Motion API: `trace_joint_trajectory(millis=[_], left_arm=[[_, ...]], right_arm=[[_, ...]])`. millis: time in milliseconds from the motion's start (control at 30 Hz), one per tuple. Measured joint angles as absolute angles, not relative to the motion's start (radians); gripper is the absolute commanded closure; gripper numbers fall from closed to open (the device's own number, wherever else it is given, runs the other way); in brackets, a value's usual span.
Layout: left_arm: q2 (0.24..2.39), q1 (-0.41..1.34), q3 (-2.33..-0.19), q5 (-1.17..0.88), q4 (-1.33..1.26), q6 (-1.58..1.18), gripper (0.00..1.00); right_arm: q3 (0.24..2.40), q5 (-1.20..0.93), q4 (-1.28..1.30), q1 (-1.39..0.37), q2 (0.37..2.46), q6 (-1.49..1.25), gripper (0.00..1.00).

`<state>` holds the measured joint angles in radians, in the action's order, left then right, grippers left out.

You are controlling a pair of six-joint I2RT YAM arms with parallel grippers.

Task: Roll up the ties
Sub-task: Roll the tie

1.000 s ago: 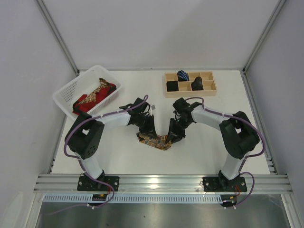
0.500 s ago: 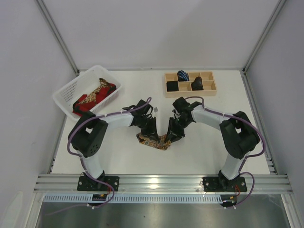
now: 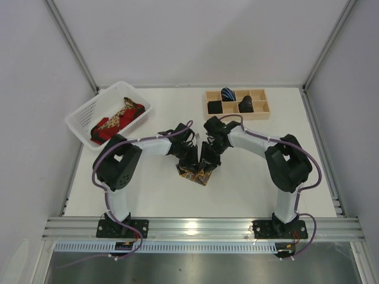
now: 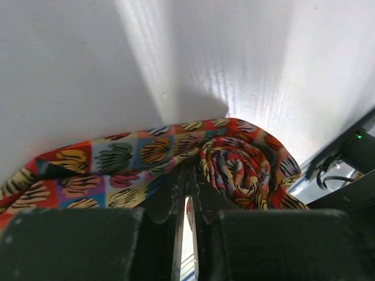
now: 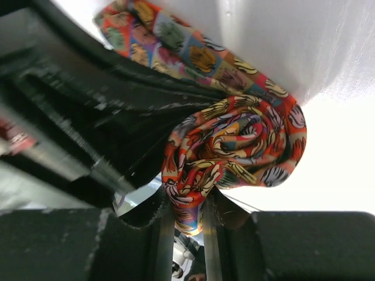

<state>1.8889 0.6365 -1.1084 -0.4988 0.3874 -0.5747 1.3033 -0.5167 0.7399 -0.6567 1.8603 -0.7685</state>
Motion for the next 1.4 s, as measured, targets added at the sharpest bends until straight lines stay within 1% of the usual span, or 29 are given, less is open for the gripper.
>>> trace_joint_trajectory(millis=[100, 367, 500, 600, 667, 700, 733, 767, 800, 833, 1000, 1100, 1167, 1300, 1400], left_arm=[[1.887, 0.636, -1.101, -0.481, 0.392, -0.570, 0.84], [1.798, 0.613, -1.033, -0.419, 0.429, -0.522, 0.83], [1.723, 0.564, -1.003, -0.387, 0.472, -0.496, 0.84], [1.654, 0.513, -0.987, -0.376, 0.487, -0.487, 0.84], [1.612, 0.477, -0.978, -0.375, 0.492, -0.485, 0.84], [1.595, 0.459, -0.974, -0.373, 0.496, -0.484, 0.84], [1.580, 0.443, -0.972, -0.373, 0.500, -0.483, 0.84], [1.570, 0.432, -0.970, -0.373, 0.502, -0.479, 0.84], [1.560, 0.419, -0.968, -0.373, 0.505, -0.477, 0.84], [1.552, 0.411, -0.964, -0.373, 0.507, -0.475, 0.84], [1.526, 0.387, -0.948, -0.381, 0.525, -0.461, 0.84], [1.524, 0.381, -0.945, -0.401, 0.530, -0.461, 0.85], [1.524, 0.378, -0.945, -0.419, 0.531, -0.461, 0.86], [1.524, 0.377, -0.945, -0.458, 0.531, -0.462, 0.87], [1.524, 0.377, -0.945, -0.483, 0.531, -0.463, 0.87]], right_arm=[[1.331, -0.484, 0.767, -0.675, 1.890, -0.796, 1.00], [1.368, -0.393, 0.805, -0.699, 1.921, -0.848, 1.00], [1.399, -0.356, 0.826, -0.700, 1.947, -0.865, 1.00], [1.433, -0.340, 0.848, -0.701, 1.972, -0.873, 0.94], [1.460, -0.335, 0.860, -0.705, 1.996, -0.876, 0.84], [1.478, -0.332, 0.871, -0.708, 2.010, -0.878, 0.79], [1.494, -0.329, 0.877, -0.710, 2.024, -0.879, 0.66], [1.509, -0.327, 0.883, -0.712, 2.035, -0.880, 0.60], [1.526, -0.327, 0.887, -0.715, 2.047, -0.881, 0.50], [1.538, -0.328, 0.886, -0.717, 2.053, -0.884, 0.47], [1.555, -0.336, 0.857, -0.725, 2.055, -0.880, 0.37], [1.555, -0.356, 0.832, -0.725, 2.055, -0.872, 0.34], [1.555, -0.371, 0.809, -0.725, 2.053, -0.864, 0.34], [1.546, -0.396, 0.744, -0.720, 2.045, -0.861, 0.37], [1.536, -0.423, 0.701, -0.707, 2.046, -0.863, 0.37]])
